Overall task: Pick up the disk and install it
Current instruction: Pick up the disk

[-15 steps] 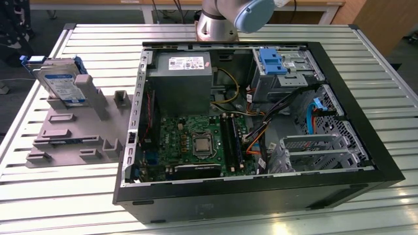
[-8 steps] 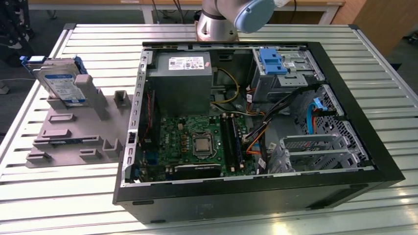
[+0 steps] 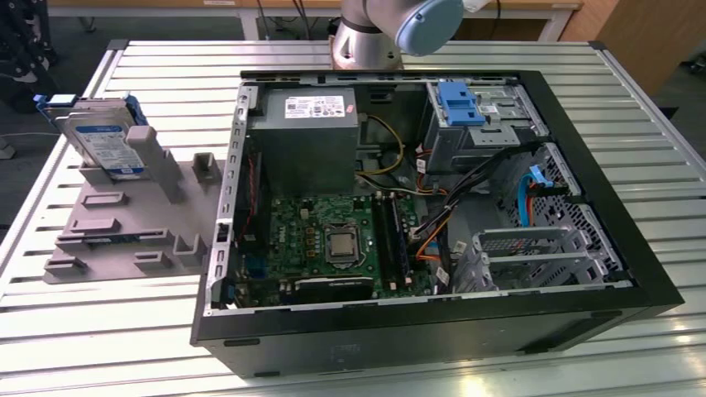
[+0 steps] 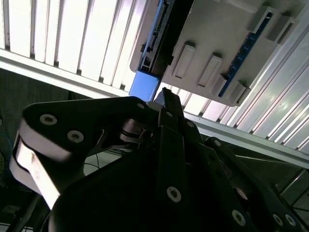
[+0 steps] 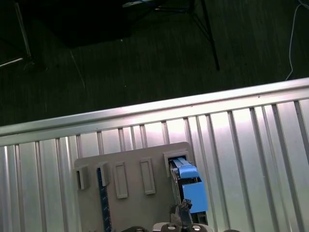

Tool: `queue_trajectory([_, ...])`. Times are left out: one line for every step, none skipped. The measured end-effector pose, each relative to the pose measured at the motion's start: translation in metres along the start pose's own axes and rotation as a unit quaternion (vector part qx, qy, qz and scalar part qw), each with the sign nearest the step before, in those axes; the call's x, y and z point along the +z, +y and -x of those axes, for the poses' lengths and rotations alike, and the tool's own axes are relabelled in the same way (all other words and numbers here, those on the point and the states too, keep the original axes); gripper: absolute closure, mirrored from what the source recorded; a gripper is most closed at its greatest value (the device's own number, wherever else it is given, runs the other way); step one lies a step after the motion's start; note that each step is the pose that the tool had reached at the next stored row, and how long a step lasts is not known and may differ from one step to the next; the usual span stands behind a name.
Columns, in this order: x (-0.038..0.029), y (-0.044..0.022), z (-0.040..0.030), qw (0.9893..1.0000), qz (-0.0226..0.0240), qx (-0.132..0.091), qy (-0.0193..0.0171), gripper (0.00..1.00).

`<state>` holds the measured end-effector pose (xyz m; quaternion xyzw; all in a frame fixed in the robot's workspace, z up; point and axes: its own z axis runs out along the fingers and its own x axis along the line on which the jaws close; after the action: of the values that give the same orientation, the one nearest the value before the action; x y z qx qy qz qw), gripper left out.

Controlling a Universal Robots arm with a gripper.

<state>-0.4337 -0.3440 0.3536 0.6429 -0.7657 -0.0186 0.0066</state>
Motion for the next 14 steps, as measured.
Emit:
queue_trajectory([0.0000,0.0000,0.0000,1.0000,0.0000,0.000,0.0000,0.89])
queue_trajectory([0.0000,0.0000,0.0000,1.0000,0.0000,0.000,0.0000,0.89])
queue_trajectory([0.0000,0.0000,0.0000,1.0000,0.0000,-0.001,0.0000,0.89])
queue_trajectory([0.0000,0.0000,0.0000,1.0000,0.0000,-0.001,0.0000,0.89])
queue_trajectory([0.0000,0.0000,0.0000,1.0000,-0.0002,-0.001,0.0000,0.83])
queue_trajectory([0.0001,-0.0001,0.0000,1.0000,-0.0006,-0.001,0.0000,0.83])
queue_trajectory([0.0002,0.0000,0.0000,1.0000,-0.0015,-0.002,-0.0002,0.77])
queue_trajectory([0.0005,0.0000,0.0000,1.0000,-0.0022,-0.007,-0.0002,0.77])
queue_trajectory([0.0009,0.0000,0.0000,0.9999,-0.0025,-0.014,0.0000,0.71])
queue_trajectory([0.0012,-0.0001,0.0000,0.9998,-0.0024,-0.021,0.0002,0.71])
queue_trajectory([0.0018,0.0000,0.0001,0.9996,-0.0024,-0.027,0.0004,0.64])
queue_trajectory([0.0026,0.0001,0.0009,0.9996,-0.0023,-0.030,0.0006,0.64])
queue_trajectory([0.0035,0.0003,0.0021,0.9995,-0.0022,-0.031,0.0006,0.64])
queue_trajectory([0.0043,0.0004,0.0031,0.9995,-0.0023,-0.032,0.0006,0.64])
